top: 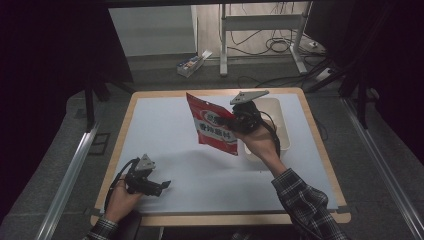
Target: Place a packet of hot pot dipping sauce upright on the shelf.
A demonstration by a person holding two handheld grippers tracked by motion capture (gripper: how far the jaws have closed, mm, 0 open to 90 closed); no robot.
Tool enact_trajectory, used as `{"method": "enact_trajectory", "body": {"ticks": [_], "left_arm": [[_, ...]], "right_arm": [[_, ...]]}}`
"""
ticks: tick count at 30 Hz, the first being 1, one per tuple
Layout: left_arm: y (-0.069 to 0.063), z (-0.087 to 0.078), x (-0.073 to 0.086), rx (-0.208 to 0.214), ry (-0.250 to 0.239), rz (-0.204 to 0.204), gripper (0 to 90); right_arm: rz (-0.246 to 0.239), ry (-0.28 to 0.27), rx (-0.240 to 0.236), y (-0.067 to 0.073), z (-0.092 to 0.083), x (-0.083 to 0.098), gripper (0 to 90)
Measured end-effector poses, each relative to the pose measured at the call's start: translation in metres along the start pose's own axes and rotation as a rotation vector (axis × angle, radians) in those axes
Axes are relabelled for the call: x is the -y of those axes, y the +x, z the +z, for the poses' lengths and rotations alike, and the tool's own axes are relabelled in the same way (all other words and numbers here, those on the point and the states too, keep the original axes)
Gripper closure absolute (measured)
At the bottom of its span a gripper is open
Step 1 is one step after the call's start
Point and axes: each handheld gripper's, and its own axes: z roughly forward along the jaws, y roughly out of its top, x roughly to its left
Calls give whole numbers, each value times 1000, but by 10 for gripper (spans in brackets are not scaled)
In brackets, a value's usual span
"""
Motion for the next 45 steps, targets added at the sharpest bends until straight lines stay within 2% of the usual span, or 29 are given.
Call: {"method": "enact_trajectory", "body": {"ticks": [14,27,34,45], "left_arm": [[0,0,0,2,2,4,50],[1,-1,0,4,-4,-6,47],[2,-2,0,16,-12,-28,45],[2,-1,0,12,-5,-24,45]], "right_arm": [[35,-33,69,-25,-11,-6,887],[66,-46,116,-42,-22,-2,887],[78,-51,138,-49,-33,3,887],[112,-59,179,-62,-55,17,887]]}}
